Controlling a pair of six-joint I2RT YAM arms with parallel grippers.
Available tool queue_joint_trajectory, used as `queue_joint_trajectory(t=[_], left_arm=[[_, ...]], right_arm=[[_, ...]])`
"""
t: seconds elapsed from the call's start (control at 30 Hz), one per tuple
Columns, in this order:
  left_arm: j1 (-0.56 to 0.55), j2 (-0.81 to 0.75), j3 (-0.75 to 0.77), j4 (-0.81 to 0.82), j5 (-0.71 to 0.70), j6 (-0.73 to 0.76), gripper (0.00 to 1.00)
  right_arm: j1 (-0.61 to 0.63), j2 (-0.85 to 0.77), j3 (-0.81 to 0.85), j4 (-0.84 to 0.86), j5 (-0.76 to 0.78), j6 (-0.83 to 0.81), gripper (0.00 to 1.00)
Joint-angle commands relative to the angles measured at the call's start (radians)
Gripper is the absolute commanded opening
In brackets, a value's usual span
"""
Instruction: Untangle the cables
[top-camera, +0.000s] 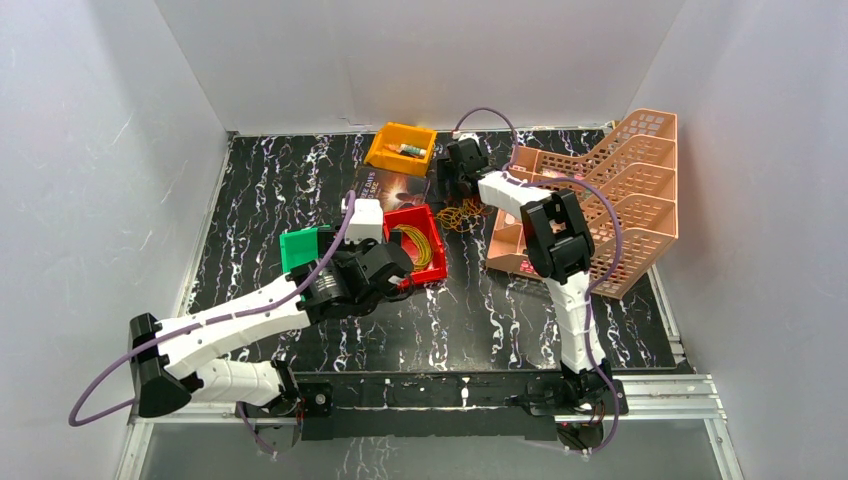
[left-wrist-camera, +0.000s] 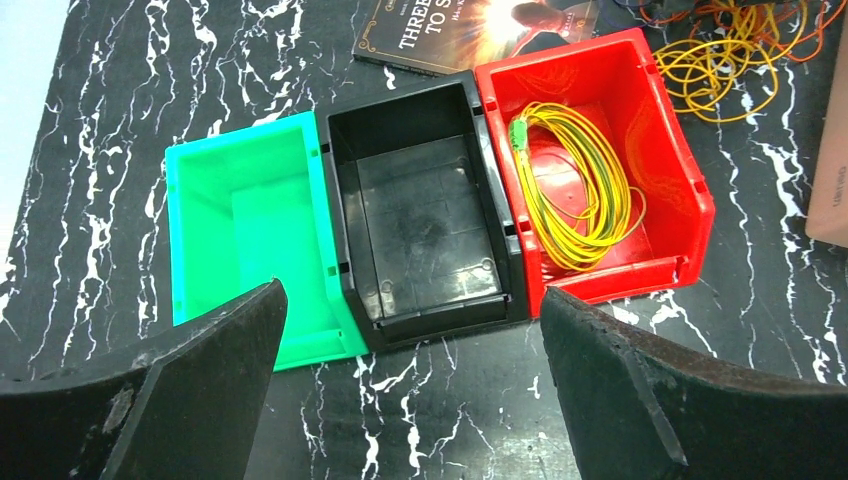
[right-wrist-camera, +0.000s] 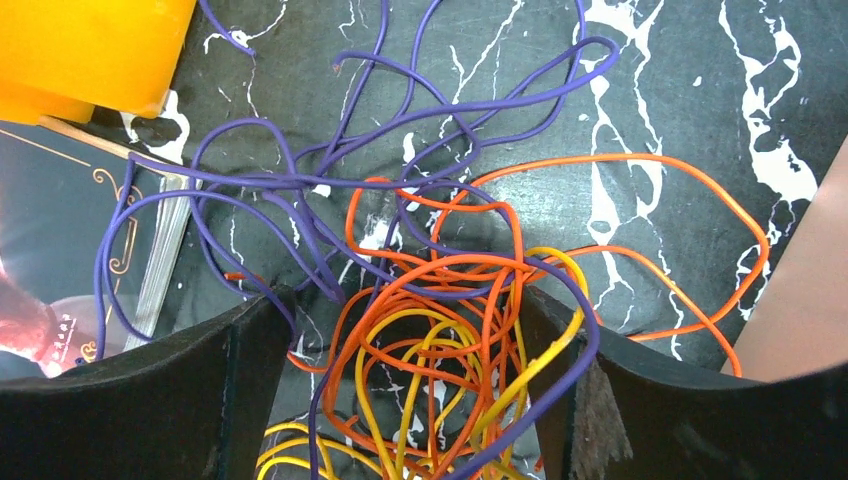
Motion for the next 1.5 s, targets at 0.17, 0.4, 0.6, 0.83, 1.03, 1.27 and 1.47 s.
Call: queue_joint_trajectory(t=[0.17, 0.4, 0.6, 0.83, 1.03, 1.27, 1.47], left_arm=[[0.011, 0.009, 0.008, -0.047, -0.069, -0.015, 0.98], [0.064, -0.001, -0.014, -0.001, -0.036, 0.011, 0.98], [0.116, 0.023, -0.025, 0.066, 0.03, 0.069, 0.98], [0.158, 0.013, -0.049, 0.134, 0.082, 0.114, 0.98], [0.179, 0.011, -0.07, 0.144, 0.099, 0.132, 0.98], [0.208, -0.001, -0.079, 0.185, 0.109, 0.181, 0.98], [0.243, -0.021, -0.097, 0.209, 0.127, 0.211, 0.98]], right_arm=[[0.0, 0.046, 0.019, 0.004, 0.02, 0.015, 0.72], [0.0, 0.039, 0.005, 0.012, -0.019, 0.017, 0.45], [-0.002, -0.055, -0.055, 0.067, -0.038, -0.017, 0.18], [-0.006, -0.16, -0.094, 0.089, -0.059, -0.024, 0.0], [-0.006, -0.275, -0.115, 0.091, -0.063, -0.039, 0.0], [-0.006, -0.408, -0.155, 0.064, -0.054, -0.057, 0.0], [-0.005, -0.527, -0.202, 0.02, -0.064, -0.061, 0.0]])
